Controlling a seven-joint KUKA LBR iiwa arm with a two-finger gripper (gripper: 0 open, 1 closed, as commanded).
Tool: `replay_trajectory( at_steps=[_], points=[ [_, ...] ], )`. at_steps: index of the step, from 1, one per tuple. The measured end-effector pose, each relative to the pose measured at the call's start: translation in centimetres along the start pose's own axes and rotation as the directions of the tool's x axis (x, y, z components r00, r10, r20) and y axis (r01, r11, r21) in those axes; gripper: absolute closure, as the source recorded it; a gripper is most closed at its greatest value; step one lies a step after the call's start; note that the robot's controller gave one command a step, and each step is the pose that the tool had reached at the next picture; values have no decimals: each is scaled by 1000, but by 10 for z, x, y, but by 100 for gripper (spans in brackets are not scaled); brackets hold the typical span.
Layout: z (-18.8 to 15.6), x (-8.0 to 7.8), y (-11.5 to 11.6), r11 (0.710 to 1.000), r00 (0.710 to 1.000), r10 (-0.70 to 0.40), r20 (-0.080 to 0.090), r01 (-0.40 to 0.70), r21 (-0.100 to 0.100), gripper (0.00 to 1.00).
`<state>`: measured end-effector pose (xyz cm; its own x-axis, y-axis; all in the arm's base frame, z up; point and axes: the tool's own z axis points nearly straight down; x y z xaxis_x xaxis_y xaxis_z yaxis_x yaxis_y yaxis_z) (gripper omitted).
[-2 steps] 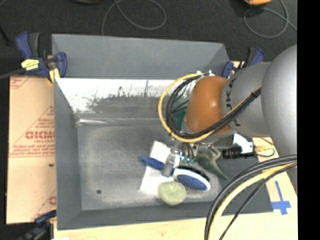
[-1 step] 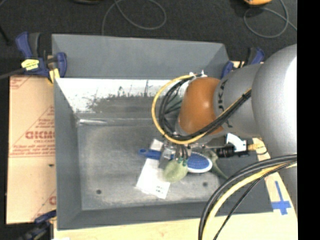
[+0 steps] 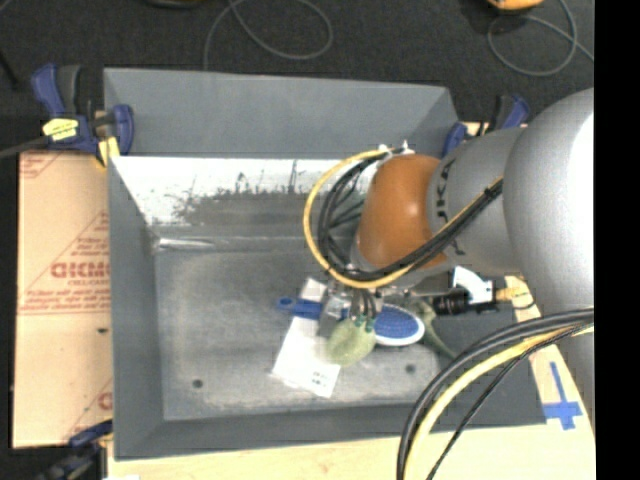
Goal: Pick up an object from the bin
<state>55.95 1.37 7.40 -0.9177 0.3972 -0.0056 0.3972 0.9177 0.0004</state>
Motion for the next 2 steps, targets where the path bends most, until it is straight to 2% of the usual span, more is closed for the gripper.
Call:
replay_trajectory(
  at_steps=[2],
  points=[
    [-9,0,0,1000,1000,1,-1,-1,-1,100]
  ],
)
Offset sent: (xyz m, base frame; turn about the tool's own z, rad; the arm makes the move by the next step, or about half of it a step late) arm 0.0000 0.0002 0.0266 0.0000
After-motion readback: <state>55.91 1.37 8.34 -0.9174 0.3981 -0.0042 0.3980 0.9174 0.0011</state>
